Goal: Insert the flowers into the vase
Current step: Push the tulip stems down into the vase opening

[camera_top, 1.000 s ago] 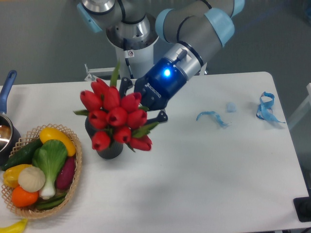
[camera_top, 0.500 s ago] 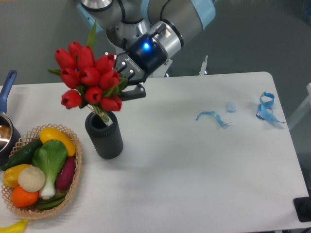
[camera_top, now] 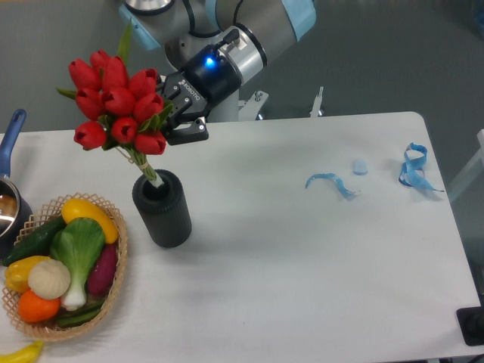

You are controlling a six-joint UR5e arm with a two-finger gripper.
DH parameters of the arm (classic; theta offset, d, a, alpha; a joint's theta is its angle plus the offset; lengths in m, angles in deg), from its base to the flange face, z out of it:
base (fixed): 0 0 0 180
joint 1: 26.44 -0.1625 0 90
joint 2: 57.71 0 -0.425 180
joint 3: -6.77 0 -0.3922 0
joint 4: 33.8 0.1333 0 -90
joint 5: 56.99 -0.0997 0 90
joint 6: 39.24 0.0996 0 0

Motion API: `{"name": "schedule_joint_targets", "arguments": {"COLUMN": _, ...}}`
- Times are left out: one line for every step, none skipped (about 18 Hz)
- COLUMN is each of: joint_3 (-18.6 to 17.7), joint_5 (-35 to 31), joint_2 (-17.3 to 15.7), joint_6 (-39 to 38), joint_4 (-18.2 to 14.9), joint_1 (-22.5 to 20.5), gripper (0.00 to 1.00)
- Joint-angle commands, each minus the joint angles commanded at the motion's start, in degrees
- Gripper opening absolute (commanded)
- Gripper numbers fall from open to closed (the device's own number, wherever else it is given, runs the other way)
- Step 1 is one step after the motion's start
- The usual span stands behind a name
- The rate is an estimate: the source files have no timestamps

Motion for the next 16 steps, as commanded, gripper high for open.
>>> {"name": "schedule_joint_targets", "arguments": {"joint_3": -0.35, "joint_5": -0.09, "joint_2": 0.00, "joint_6": 0.79, "joint_4": -0.09, "joint_1": 0.00, "gripper": 0.07}}
{"name": "schedule_joint_targets", "arguments": {"joint_3": -0.97, "joint_5": -0.09, "joint_2": 0.00, "joint_6": 1.32, "joint_4": 0.00, "joint_1": 0.00, "gripper": 0.07}}
{"name": "schedule_joint_targets", "arguments": {"joint_3": -1.49, "joint_5": -0.18, "joint_2": -0.09, "joint_6": 2.03, "joint_4": 0.00, "joint_1": 0.00, "gripper": 0.07}}
{"name": "schedule_joint_targets", "arguments": {"joint_3": -2.11, "joint_5": -0.18, "joint_2": -0.26, "joint_6": 2.90, "joint_4": 0.00, "joint_1": 0.00, "gripper": 0.07}}
{"name": "schedule_joint_targets", "arguments": {"joint_3": -2.90, "joint_5": -0.18, "joint_2": -0.44, "joint_6": 3.78, "joint_4": 0.00, "joint_1": 0.00, "gripper": 0.07}}
{"name": "schedule_joint_targets", "arguments": {"joint_3": -3.51, "joint_5": -0.18, "joint_2": -0.61, "joint_6": 4.40, "joint_4": 0.00, "joint_1": 0.00, "gripper": 0.07}}
{"name": "schedule_joint_targets", "arguments": {"joint_3": -3.78, "joint_5": -0.18, "joint_2": -0.62, "joint_6": 5.19, "joint_4": 0.00, "joint_1": 0.00, "gripper": 0.07}}
{"name": "schedule_joint_targets", "arguments": {"joint_3": -4.04, "joint_5": -0.18, "joint_2": -0.53, "joint_6": 5.81, "joint_4": 0.00, "joint_1": 0.00, "gripper": 0.08}}
{"name": "schedule_joint_targets", "arguments": {"joint_3": -4.13, "joint_5": -0.26, "joint_2": -0.44, "joint_6": 6.25, "joint_4": 0.00, "joint_1": 0.09, "gripper": 0.09}}
{"name": "schedule_joint_targets", "arguments": {"joint_3": -4.22, "joint_5": -0.35, "joint_2": -0.35, "joint_6": 6.34, "joint_4": 0.00, "joint_1": 0.09, "gripper": 0.10}}
{"name": "schedule_joint_targets", "arguments": {"joint_3": -4.66, "joint_5": -0.44, "joint_2": -0.26, "joint_6": 6.51, "joint_4": 0.09, "joint_1": 0.09, "gripper": 0.10}}
{"name": "schedule_joint_targets", "arguments": {"joint_3": -5.18, "joint_5": -0.44, "joint_2": -0.26, "joint_6": 6.78, "joint_4": 0.17, "joint_1": 0.09, "gripper": 0.11}}
{"name": "schedule_joint_targets", "arguments": {"joint_3": -5.89, "joint_5": -0.44, "joint_2": -0.26, "joint_6": 7.65, "joint_4": 0.18, "joint_1": 0.09, "gripper": 0.11}}
{"name": "schedule_joint_targets", "arguments": {"joint_3": -6.68, "joint_5": -0.44, "joint_2": -0.26, "joint_6": 9.05, "joint_4": 0.18, "joint_1": 0.09, "gripper": 0.11}}
{"name": "schedule_joint_targets", "arguments": {"joint_3": -7.64, "joint_5": -0.53, "joint_2": -0.26, "joint_6": 10.72, "joint_4": 0.18, "joint_1": 0.00, "gripper": 0.11}}
{"name": "schedule_joint_targets", "arguments": {"joint_3": -8.52, "joint_5": -0.44, "joint_2": -0.18, "joint_6": 12.30, "joint_4": 0.09, "joint_1": 0.00, "gripper": 0.11}}
